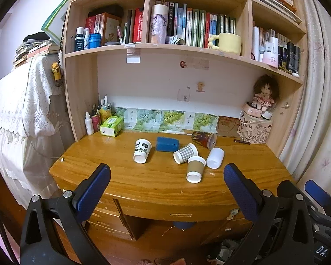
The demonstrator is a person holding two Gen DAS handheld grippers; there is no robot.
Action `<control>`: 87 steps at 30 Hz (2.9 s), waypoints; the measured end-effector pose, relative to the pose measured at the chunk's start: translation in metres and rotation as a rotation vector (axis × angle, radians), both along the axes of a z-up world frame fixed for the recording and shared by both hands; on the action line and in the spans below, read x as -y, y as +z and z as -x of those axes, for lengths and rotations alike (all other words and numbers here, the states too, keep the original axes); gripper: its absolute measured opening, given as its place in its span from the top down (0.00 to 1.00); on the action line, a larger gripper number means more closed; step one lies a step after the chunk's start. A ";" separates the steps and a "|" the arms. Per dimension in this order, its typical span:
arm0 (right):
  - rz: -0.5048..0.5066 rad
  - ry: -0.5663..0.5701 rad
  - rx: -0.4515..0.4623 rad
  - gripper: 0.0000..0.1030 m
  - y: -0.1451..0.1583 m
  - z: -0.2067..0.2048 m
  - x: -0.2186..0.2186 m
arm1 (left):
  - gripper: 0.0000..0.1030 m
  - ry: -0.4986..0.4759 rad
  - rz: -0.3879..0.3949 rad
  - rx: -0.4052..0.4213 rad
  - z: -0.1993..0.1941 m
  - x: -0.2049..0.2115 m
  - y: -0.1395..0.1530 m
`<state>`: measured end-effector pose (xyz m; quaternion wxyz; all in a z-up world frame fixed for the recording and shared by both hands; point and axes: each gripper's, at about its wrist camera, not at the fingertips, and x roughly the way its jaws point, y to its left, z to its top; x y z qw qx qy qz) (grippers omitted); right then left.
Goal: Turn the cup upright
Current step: 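Move the left tool toward the white panda-print paper cup, then close the left tool around the white panda-print cup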
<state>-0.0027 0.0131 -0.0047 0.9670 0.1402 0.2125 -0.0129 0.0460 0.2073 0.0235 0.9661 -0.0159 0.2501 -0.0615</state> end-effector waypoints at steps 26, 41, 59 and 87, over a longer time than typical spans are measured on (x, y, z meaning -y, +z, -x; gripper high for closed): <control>-0.030 0.044 -0.094 0.00 -0.014 -0.067 -0.005 | 0.01 0.031 -0.007 -0.103 -0.076 -0.008 -0.018; -0.068 0.045 -0.153 0.00 -0.018 -0.180 -0.022 | 0.01 -0.002 -0.028 -0.159 -0.192 -0.028 -0.018; -0.158 0.003 -0.317 0.00 -0.049 -0.315 -0.057 | 0.01 -0.109 -0.112 -0.450 -0.335 -0.046 -0.070; -0.361 -0.019 -0.863 0.00 -0.154 -0.401 -0.060 | 0.01 -0.103 -0.116 -1.009 -0.446 -0.028 -0.211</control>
